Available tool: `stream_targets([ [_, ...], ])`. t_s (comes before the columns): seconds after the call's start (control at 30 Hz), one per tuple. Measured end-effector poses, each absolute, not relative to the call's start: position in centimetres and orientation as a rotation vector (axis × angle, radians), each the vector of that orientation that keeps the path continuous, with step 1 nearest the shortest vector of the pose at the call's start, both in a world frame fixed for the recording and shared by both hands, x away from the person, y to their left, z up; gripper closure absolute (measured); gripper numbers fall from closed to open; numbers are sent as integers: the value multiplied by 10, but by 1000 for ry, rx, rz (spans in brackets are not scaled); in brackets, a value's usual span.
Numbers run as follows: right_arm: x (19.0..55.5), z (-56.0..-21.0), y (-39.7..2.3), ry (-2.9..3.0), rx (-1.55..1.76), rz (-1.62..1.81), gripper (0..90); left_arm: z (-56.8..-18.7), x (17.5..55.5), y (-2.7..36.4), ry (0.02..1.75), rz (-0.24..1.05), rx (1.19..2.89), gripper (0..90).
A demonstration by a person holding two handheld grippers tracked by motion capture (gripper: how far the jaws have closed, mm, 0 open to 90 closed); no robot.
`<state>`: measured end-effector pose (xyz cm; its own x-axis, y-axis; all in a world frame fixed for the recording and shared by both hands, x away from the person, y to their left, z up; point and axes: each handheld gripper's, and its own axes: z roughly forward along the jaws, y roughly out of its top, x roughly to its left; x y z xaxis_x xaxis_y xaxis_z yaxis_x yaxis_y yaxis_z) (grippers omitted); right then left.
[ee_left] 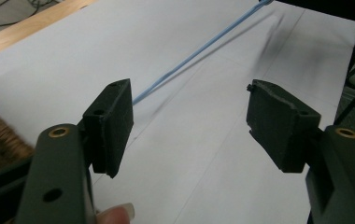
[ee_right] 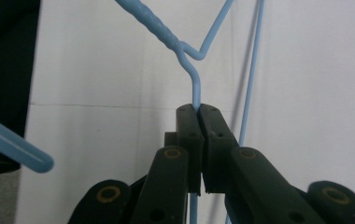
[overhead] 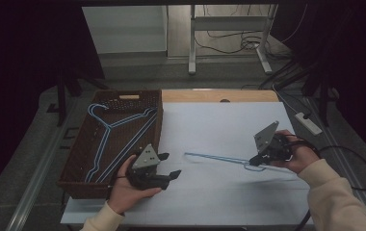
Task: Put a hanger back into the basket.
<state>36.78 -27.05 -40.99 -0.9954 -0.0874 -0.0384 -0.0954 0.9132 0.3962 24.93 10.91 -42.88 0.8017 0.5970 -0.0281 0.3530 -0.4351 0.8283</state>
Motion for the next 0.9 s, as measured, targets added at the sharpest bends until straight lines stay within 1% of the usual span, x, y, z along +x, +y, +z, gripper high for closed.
stream_targets([
  [0.27, 367, -401, -271, 3038, -155, 670, 886, -426, 260, 80, 661, 304, 2095, 330],
  [0.53, 363, -393, -272, 3030, -162, 685, 886, -434, 277, 46, 636, 272, 2157, 330],
  [0.57, 363, -393, -272, 3027, -163, 689, 886, -438, 283, 36, 629, 263, 2172, 330],
  [0.7, 363, -392, -272, 3029, -164, 694, 886, -443, 290, 23, 616, 252, 2200, 329],
  [0.9, 363, -393, -272, 3034, -176, 703, 886, -457, 304, 3, 575, 292, 2256, 345],
])
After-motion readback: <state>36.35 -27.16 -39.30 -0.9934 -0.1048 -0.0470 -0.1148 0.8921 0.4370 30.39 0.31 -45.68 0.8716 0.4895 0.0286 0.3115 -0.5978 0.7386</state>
